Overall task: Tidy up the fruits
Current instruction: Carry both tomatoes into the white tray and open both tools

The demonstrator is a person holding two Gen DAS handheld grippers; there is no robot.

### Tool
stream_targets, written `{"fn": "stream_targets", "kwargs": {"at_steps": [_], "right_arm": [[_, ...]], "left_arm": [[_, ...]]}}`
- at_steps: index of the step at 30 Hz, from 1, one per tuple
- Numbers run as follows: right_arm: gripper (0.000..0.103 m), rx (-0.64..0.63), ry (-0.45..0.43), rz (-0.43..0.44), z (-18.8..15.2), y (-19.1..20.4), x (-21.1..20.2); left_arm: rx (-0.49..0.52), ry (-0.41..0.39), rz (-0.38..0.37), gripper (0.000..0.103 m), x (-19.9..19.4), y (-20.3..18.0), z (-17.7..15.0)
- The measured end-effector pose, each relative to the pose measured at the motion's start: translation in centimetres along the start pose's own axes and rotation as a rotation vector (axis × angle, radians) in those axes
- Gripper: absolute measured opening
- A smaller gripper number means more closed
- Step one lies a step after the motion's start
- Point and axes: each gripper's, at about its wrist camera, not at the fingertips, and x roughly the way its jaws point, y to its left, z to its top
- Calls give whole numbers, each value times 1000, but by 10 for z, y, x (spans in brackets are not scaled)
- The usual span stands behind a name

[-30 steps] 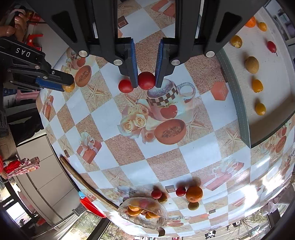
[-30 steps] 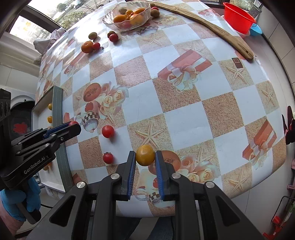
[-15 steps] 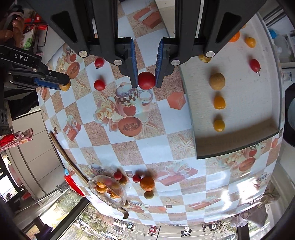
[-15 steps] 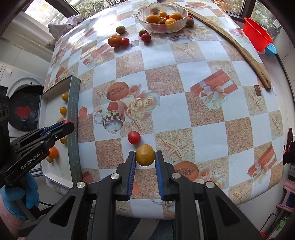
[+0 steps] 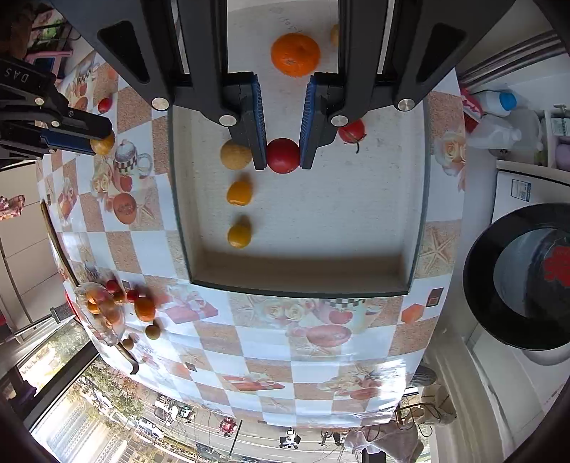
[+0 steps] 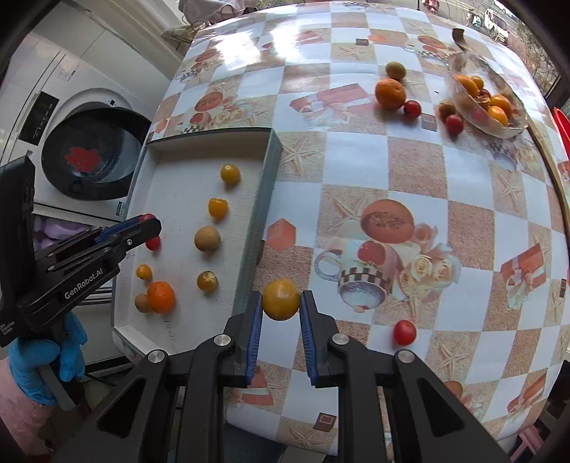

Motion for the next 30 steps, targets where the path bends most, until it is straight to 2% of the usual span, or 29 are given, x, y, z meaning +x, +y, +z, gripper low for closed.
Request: {"fn": "stream_targets", "kwargs": {"at_steps": [8,17,25,27,29,30], "right_arm": [[23,-102,74,17,11,51,40],[23,-151,165,14,-9,73,74],[24,-268,169,-14,-25,93,89],[24,-292,175,-23,-28,97,93],[25,-314,178,-35,-32,103,98],[29,-325,180,-43,-33,106,100]], "left_arm": [[11,15,52,19,30,22,19],[2,33,67,19,50,29,26],[30,46,92,20,54,27,24],[39,58,100,25,56,26,24],[50,57,108,25,56,24,24],[55,59,113,25,57,23,23]]}}
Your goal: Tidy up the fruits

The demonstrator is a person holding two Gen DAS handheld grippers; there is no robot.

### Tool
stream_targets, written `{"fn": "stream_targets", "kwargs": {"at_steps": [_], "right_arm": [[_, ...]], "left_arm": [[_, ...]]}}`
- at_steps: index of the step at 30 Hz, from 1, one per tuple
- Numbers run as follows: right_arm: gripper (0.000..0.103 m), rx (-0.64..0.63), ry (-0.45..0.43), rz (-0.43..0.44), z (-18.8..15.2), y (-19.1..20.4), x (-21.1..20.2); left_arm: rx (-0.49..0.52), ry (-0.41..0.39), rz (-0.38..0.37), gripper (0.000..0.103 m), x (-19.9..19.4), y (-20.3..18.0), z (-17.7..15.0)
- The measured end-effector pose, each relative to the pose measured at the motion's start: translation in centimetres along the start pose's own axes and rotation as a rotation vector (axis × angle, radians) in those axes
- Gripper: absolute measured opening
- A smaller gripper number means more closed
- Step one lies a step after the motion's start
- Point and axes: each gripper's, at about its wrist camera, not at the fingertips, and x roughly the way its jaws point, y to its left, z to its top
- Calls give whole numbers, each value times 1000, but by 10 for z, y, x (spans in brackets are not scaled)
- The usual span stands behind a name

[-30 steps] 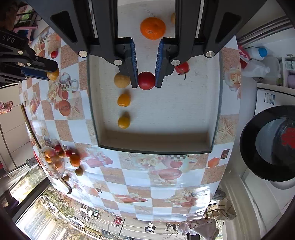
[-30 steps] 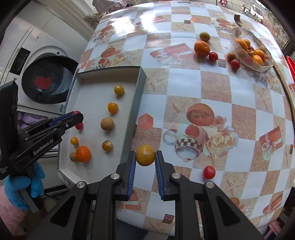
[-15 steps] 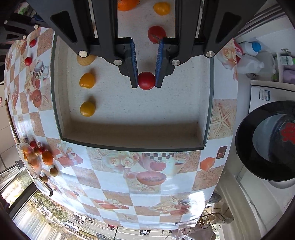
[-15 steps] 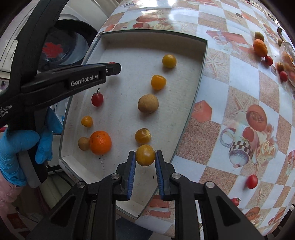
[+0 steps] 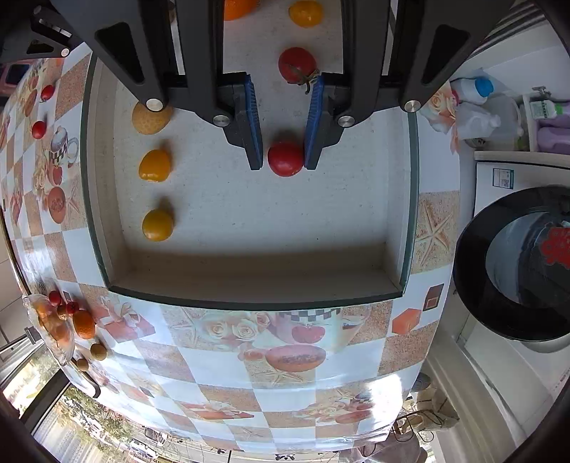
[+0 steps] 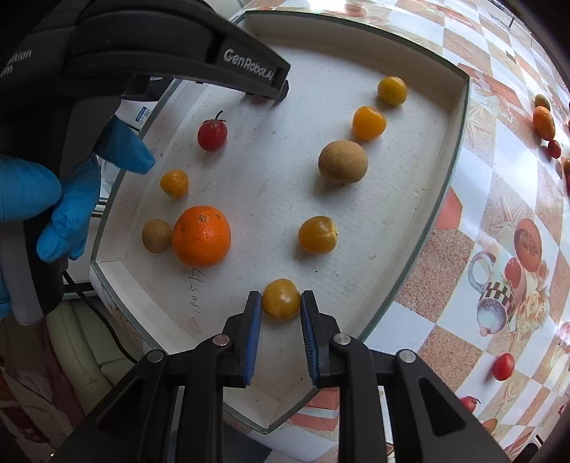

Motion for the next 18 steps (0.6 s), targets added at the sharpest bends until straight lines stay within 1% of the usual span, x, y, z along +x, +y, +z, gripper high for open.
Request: {"fn": "stream_targets", "kwargs": {"at_steps": [1,2,3,4,5,6,8,11,13,16,17,18], "right_arm": [[35,-13,1,-10,-1,2,2],[54,-28,0,-22,-2,5,3],[62,-43,-8,-18,-3,8,3],[65,-57,-19,-8,-4,11,1],[69,-70,-28,-11,-6,14,-1],[75,-80,-39,-15,-7,17,-5],[79,-86,-57,-3,-11,18,-13],[81,-68,-68,9,-15,14,-25],[82,-54,-72,8,-16,11,-33],[88,-20,-78,1,-22,-5,-48],[91,-7,-81,0,-24,-11,-52],[97,7,-83,-3,-28,-18,-56]], "left_arm": [[2,1,4,25,0,-1,0],[0,5,7,29,1,-2,1],[-5,9,14,57,1,-2,1],[-12,-3,28,73,-1,-1,1],[-17,-37,36,83,-5,-2,0],[-15,-58,37,83,-9,-2,-1],[-10,-47,30,83,-11,-4,-1],[1,-33,52,84,-12,-7,0],[-8,-29,49,84,-15,-8,0],[-9,-27,47,84,-20,-10,-2],[-7,-29,49,84,-22,-12,-4],[-4,-33,50,84,-25,-14,-5]]}}
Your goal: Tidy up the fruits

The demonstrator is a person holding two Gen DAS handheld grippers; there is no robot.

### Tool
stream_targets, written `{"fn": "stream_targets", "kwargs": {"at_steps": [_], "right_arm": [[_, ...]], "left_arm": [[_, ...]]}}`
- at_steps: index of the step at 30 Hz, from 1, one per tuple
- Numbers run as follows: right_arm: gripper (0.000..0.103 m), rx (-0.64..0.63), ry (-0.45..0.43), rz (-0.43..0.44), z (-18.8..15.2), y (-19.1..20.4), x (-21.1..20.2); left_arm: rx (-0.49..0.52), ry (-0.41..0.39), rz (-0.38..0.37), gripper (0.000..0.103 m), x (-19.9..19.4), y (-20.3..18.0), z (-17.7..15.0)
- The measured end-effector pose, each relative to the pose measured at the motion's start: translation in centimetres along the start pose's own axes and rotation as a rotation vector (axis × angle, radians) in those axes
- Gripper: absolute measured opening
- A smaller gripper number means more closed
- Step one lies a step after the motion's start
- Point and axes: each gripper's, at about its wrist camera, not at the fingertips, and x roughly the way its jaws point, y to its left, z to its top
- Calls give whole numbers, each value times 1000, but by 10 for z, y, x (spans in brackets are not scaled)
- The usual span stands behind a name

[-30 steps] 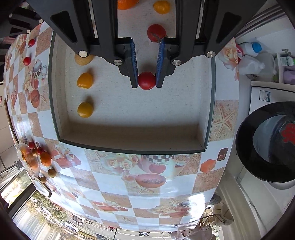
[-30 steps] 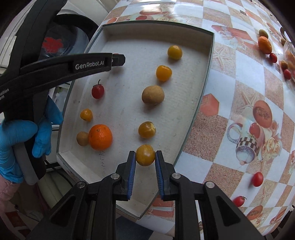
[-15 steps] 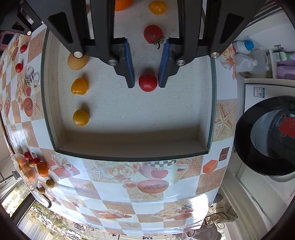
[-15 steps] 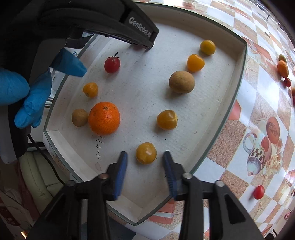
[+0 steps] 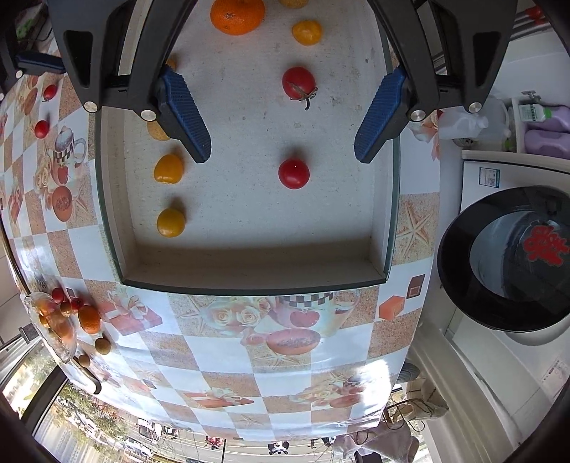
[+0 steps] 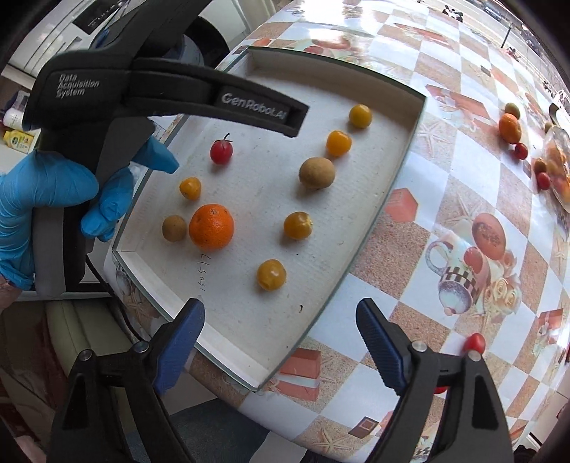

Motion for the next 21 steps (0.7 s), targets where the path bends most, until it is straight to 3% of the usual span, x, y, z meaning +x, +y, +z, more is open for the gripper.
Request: {"fn": "stream_targets", "kwargs": {"at_steps": [2,13,15,21], "right_arm": [[103,29,-11,-10,-1,-10,-7],[103,149,-30,-52,3,-50,-39],[103,161,-28,-53,2,-53,-44],[103,156,-18,-96,17,-48,-52]], "left_arm": [[8,-1,-4,84,-5,-3,-2],[5,-2,-22,84,-29,-13,-13],[-3,-8,-11,103,-35,-12,-17],[-3,11,41,103,-53,-9,-36]]}}
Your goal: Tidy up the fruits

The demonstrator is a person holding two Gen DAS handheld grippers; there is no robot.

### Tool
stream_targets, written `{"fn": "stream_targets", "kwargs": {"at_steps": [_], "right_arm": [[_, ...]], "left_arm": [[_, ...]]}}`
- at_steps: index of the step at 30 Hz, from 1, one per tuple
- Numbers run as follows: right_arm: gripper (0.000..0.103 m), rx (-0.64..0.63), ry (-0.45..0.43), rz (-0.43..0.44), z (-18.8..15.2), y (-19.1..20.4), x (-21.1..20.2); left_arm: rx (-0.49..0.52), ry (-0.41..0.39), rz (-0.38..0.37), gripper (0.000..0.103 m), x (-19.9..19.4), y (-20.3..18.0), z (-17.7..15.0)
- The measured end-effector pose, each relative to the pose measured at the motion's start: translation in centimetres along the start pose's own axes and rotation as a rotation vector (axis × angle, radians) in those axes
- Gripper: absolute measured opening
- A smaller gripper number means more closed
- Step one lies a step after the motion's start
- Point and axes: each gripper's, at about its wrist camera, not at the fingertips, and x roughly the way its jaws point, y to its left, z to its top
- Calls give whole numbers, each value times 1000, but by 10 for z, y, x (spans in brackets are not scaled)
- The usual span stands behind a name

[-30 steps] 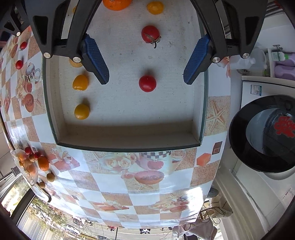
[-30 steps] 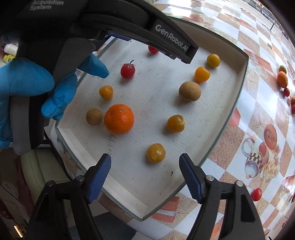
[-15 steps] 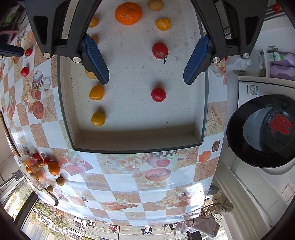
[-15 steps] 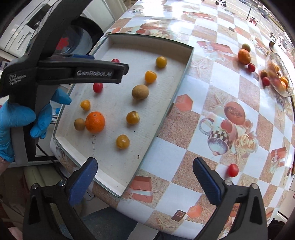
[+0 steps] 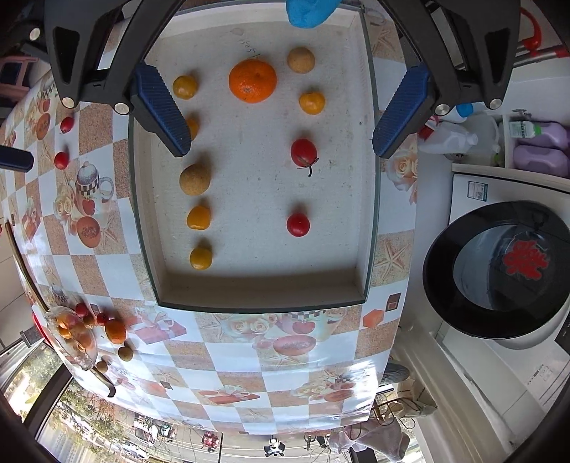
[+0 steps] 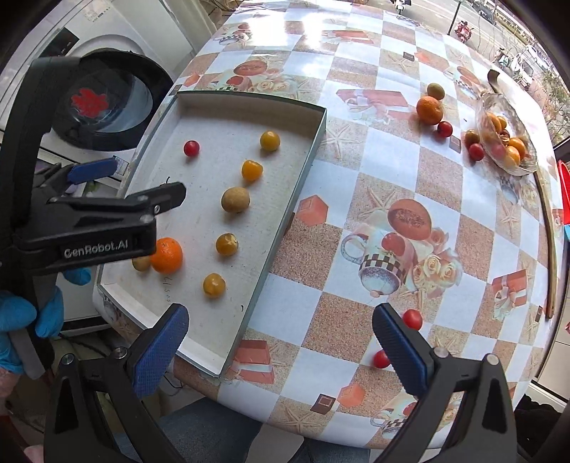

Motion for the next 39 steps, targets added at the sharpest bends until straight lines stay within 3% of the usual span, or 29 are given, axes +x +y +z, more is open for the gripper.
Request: {"fn": "stream_targets", "kwargs": {"at_steps": [4,17,39], "right_arm": [[103,24,4,-8,12,0,-6],[103,-2,14,-45,20,17,-12],[103,-54,19,-63,22,32,-11]], "left_arm": [[3,-4,39,103,-18,2,-16],[6,78,-27,103,-37,-2,-63],[-8,72,-13,103,-39,-3,-74]]}}
